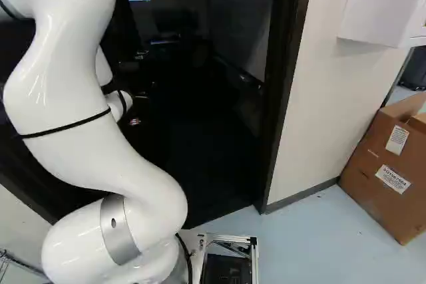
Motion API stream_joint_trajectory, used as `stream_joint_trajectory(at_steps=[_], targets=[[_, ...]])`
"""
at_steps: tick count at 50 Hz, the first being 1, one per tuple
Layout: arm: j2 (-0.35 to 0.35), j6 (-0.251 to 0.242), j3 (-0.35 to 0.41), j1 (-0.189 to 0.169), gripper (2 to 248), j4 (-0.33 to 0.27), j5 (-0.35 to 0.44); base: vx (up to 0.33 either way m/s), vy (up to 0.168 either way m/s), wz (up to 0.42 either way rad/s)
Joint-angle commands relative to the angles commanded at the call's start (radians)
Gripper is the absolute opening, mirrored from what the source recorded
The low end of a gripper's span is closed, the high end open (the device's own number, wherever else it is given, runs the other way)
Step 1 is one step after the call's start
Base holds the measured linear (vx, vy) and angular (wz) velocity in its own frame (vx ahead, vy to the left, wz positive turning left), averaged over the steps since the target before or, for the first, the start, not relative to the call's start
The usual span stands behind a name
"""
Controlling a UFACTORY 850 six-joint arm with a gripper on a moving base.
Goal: Open the door and move inside
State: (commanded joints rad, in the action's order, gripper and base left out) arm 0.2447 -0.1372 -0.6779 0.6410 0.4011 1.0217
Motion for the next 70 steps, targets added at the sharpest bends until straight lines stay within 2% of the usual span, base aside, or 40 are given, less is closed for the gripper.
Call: stream_joint_trajectory(at_steps=[20,70], targets=[[0.043,0.000,-0.051,0.044,247,0.026,0.000,0.000,0.000,0.000],[0.156,0.000,-0.188,0.146,247,0.026,0.000,0.000,-0.006,-0.007]])
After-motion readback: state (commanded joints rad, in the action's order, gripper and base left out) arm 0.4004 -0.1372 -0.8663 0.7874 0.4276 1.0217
